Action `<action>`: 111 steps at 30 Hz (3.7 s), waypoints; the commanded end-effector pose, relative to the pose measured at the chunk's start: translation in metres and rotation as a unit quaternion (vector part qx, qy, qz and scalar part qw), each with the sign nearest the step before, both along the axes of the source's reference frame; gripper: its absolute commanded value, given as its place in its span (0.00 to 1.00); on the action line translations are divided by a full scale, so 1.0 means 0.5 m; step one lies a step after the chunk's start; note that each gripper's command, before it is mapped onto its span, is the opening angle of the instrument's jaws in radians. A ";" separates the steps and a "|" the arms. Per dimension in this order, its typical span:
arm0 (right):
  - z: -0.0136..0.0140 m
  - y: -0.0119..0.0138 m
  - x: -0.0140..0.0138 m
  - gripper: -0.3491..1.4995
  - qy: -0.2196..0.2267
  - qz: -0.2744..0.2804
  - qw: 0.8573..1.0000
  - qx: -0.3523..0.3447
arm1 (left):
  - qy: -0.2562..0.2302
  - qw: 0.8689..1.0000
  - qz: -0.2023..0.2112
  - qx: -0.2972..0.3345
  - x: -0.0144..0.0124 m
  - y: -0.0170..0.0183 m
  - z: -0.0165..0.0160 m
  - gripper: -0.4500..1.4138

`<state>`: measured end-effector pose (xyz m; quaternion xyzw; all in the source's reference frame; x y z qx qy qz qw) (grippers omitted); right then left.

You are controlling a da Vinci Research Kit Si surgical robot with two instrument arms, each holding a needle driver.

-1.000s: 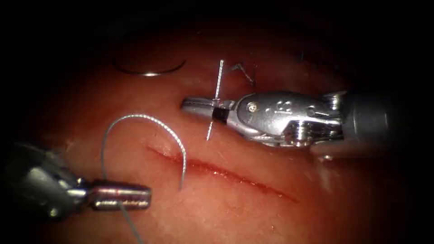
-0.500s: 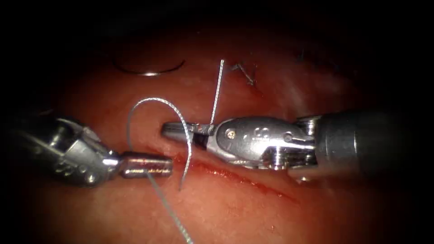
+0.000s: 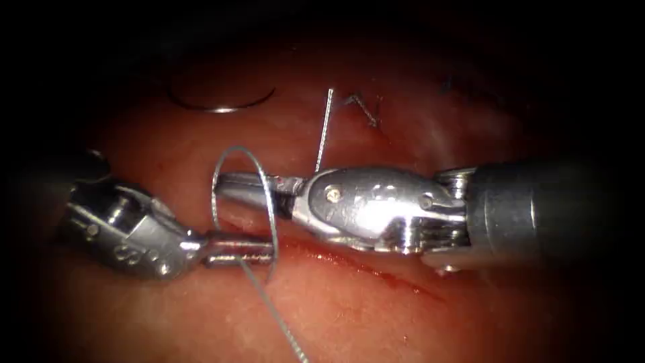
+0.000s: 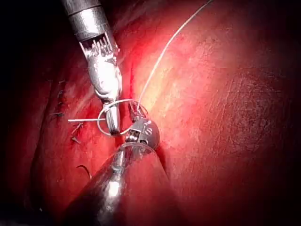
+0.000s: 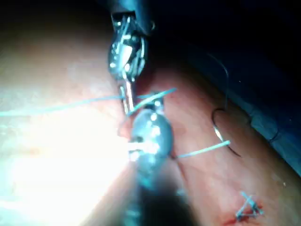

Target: Wound Closure

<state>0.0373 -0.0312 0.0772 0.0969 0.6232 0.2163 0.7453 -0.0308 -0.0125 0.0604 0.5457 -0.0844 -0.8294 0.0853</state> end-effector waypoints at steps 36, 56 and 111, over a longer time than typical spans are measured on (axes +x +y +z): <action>0.0070 -0.0040 0.0036 0.50 -0.008 -0.010 1.000 -0.016 | -0.030 0.999 0.025 0.013 -0.0025 -0.0019 -0.0167 0.00; 0.0050 -0.0120 0.0036 0.49 -0.002 -0.030 0.999 -0.024 | -0.051 0.998 0.005 0.026 -0.0010 0.0134 -0.0067 0.00; 0.0050 -0.0137 0.0006 0.38 0.173 0.004 0.985 0.012 | -0.197 0.979 -0.028 0.046 0.0039 0.0210 0.0195 0.00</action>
